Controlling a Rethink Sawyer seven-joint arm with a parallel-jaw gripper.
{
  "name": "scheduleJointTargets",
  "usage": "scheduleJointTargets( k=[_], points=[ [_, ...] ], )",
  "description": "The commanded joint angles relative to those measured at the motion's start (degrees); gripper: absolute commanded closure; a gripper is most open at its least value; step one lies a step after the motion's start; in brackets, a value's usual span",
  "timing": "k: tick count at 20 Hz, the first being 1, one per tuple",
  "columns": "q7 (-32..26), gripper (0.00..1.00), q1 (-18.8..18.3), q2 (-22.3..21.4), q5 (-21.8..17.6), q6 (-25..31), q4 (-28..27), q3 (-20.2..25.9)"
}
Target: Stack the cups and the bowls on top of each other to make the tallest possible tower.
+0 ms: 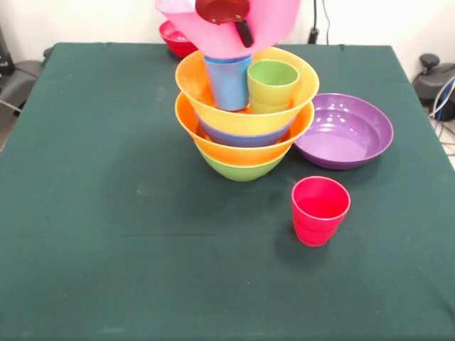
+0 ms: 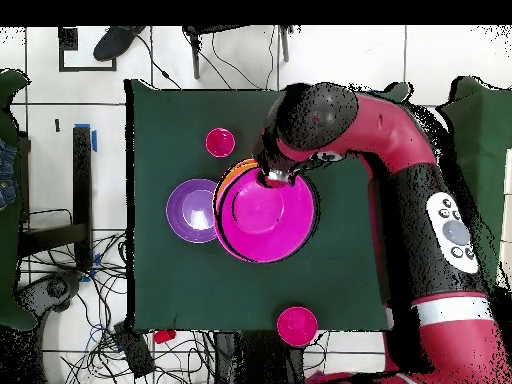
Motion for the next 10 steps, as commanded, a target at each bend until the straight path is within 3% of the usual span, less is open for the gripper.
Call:
scheduleJointTargets(
  k=[1, 10],
  points=[
    [14.2, 1.0, 2.6, 3.1, -0.3, -4.0, -5.7, -1.7],
    [14.0, 1.0, 4.4, 2.2, -1.8, -7.0, -7.4, -2.9]
  ],
)
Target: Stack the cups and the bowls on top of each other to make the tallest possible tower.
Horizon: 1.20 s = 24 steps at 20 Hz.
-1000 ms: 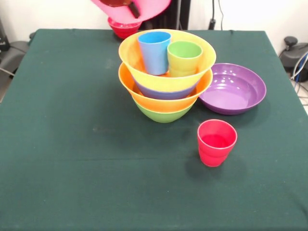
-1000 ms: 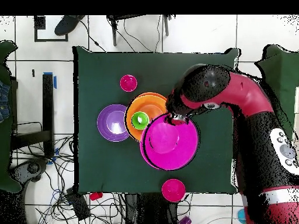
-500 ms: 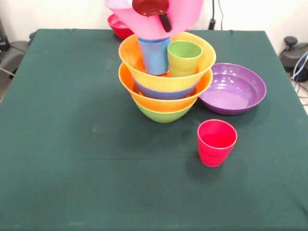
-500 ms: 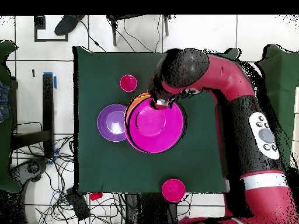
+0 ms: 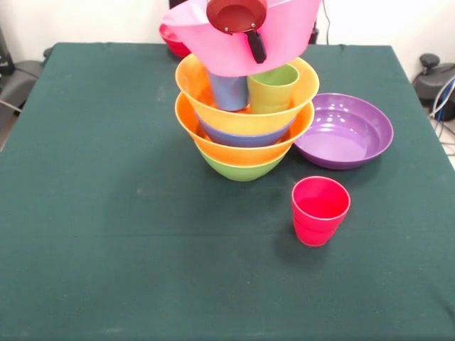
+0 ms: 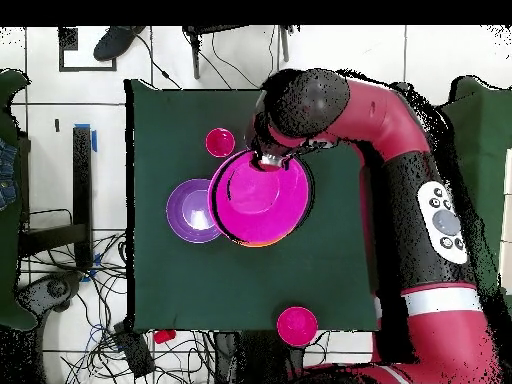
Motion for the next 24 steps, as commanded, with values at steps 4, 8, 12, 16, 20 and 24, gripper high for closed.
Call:
scheduleJointTargets(
  k=[4, 8, 12, 16, 20, 24],
  points=[
    [14.9, 1.0, 3.1, 1.7, -2.7, -4.5, -3.6, -4.2],
    [15.3, 1.0, 4.1, 2.1, -2.9, -4.5, -4.1, -5.4],
    [14.9, 1.0, 4.3, 1.9, -3.2, -4.6, -1.6, -6.7],
    [15.2, 1.0, 4.5, 2.0, -3.0, -3.1, -0.1, -7.7],
    [17.2, 1.0, 5.5, 1.7, -2.6, -0.7, 0.3, -10.0],
    [18.4, 1.0, 6.6, 2.3, -2.5, 0.2, 0.7, -11.8]
  ],
)
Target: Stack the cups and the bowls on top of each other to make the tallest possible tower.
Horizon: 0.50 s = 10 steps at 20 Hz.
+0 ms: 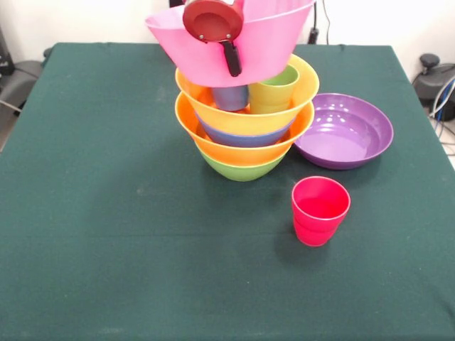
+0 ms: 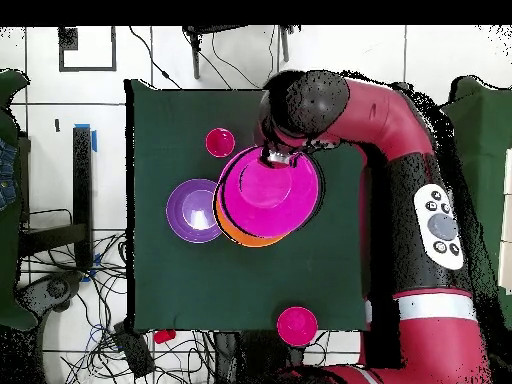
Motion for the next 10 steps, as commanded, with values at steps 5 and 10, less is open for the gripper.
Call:
scheduleJointTargets(
  k=[5, 10],
  points=[
    [19.7, 1.0, 2.6, 3.2, 2.8, 0.8, 6.8, -4.0],
    [22.0, 1.0, 2.7, 2.7, 4.8, -1.4, 10.1, -4.1]
  ],
)
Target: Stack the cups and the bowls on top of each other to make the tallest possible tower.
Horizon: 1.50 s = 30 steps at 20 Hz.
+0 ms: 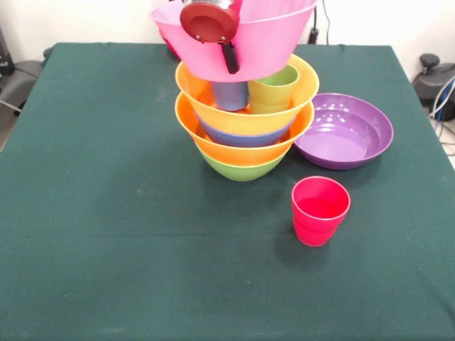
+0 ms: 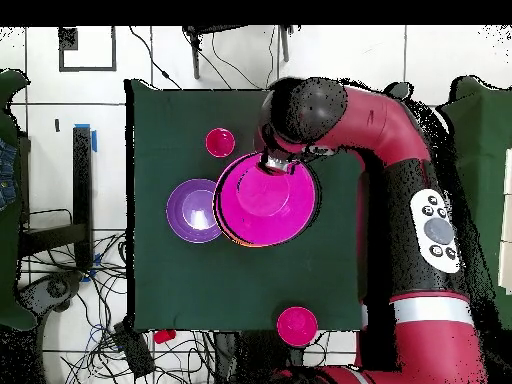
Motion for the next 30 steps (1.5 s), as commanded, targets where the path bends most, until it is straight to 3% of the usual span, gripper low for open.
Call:
scheduleJointTargets(
  k=[1, 4, 14, 30],
  points=[
    [19.2, 1.0, 2.1, 2.8, 2.8, -1.8, 8.5, -1.9],
    [20.8, 1.0, 2.3, 3.3, 3.5, -2.8, 8.7, -2.2],
    [25.2, 1.0, 3.0, 4.3, 0.5, -3.6, 6.7, -4.9],
    [25.8, 1.0, 3.8, 5.9, 0.2, -6.4, 4.6, -5.3]
  ],
)
